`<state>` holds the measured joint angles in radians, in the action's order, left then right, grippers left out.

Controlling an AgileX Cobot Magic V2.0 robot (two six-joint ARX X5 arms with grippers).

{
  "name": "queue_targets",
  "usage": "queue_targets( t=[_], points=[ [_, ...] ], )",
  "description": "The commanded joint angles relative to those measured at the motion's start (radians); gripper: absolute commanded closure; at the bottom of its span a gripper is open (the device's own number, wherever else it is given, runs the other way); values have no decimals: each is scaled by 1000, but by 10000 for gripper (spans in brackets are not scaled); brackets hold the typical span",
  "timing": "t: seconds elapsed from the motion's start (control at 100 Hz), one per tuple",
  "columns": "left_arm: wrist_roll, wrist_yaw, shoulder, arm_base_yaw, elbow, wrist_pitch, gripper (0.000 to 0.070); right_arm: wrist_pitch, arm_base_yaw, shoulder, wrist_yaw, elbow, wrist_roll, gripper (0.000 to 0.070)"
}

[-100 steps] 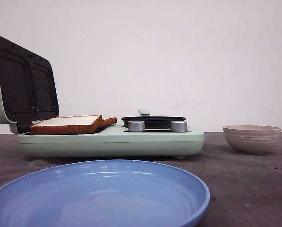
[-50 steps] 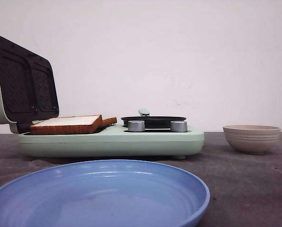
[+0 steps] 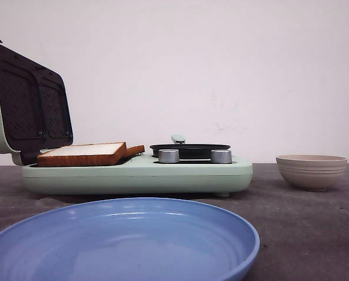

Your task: Make breakfast with bread and shrimp

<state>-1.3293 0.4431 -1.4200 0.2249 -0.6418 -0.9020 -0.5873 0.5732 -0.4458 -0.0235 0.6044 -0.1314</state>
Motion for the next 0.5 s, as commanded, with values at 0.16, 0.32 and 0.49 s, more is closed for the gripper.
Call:
queue_targets(
  t=[0.16, 0.32, 0.49],
  points=[
    [31, 25, -14, 3, -10, 19, 435, 10, 6, -3, -3, 3, -11, 661],
    [31, 34, -14, 3, -10, 19, 571, 10, 6, -3, -3, 3, -11, 661],
    [43, 55, -14, 3, -10, 16, 699, 10, 6, -3, -3, 3, -11, 661]
  ],
)
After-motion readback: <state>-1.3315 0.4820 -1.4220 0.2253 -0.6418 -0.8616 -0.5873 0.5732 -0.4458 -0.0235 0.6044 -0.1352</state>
